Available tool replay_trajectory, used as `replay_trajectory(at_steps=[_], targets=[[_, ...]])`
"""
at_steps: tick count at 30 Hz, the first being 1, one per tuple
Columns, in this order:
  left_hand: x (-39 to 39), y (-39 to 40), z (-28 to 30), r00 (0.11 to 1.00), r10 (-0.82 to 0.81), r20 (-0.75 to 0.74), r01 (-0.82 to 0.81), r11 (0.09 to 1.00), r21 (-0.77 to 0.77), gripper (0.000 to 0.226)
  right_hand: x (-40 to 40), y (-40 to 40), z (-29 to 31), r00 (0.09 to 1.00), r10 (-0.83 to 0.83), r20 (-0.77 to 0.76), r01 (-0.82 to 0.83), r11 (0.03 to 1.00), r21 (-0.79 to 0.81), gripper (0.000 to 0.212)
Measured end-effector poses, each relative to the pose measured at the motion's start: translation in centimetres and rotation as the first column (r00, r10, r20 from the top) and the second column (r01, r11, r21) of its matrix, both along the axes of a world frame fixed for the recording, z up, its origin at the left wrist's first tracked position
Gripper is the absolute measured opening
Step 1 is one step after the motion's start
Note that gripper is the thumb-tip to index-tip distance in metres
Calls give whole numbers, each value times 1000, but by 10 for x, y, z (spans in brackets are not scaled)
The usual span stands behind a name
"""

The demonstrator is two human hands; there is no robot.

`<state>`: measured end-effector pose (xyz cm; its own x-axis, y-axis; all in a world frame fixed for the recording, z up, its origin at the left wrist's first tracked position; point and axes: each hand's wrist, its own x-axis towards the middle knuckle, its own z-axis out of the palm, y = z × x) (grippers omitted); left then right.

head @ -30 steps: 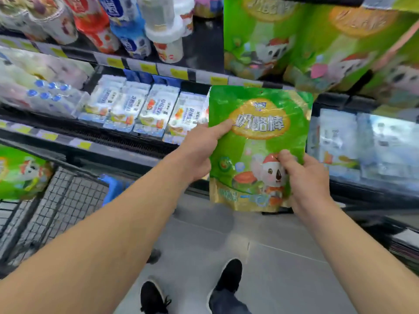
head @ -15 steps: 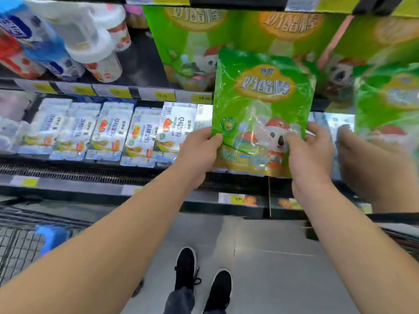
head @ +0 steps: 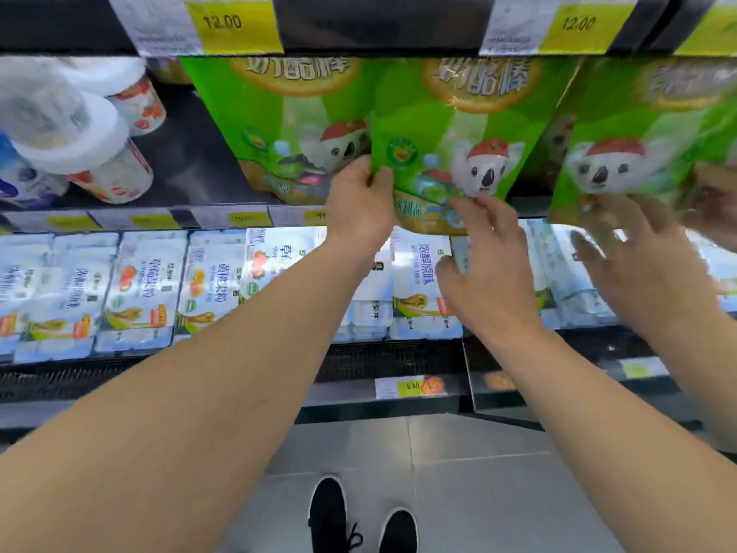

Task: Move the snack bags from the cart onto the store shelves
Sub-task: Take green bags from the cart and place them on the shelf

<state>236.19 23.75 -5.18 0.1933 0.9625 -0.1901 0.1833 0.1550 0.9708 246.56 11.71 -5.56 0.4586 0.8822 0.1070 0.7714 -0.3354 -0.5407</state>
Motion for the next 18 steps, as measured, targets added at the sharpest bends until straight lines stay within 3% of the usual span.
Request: replay_trajectory(at_steps=[2,4,7,11,13,15,18], targets=[[-7,-2,2,967,-67,-247,101,987,128,29,5,4,-7,1000,-3,17,4,999,-45,64],[-19,-5,-5,929,-86,-360,147,978,145,24,5,1,-17,1000,-23,15,25,993,-112,65],[-32,-5,-26,942,-76,-326,122,985,120,23,3,-3,-28,1000,24,-4,-24,989,-143,75],[-21,-14,-47,929,-253,-269,266,964,11,17,7,26,-31,986,115,-117,-132,980,-151,81],[-24,-22,-54,915,-268,-301,285,959,12,11,10,33,-39,982,142,-127,-155,983,-96,81],[-34,-28,-75,907,-239,-346,251,968,-9,22,8,26,-58,978,123,-170,-135,989,-66,81],[-42,-34,-84,923,-251,-292,237,968,-83,37,8,12,-71,969,-6,-245,-5,999,-45,74]])
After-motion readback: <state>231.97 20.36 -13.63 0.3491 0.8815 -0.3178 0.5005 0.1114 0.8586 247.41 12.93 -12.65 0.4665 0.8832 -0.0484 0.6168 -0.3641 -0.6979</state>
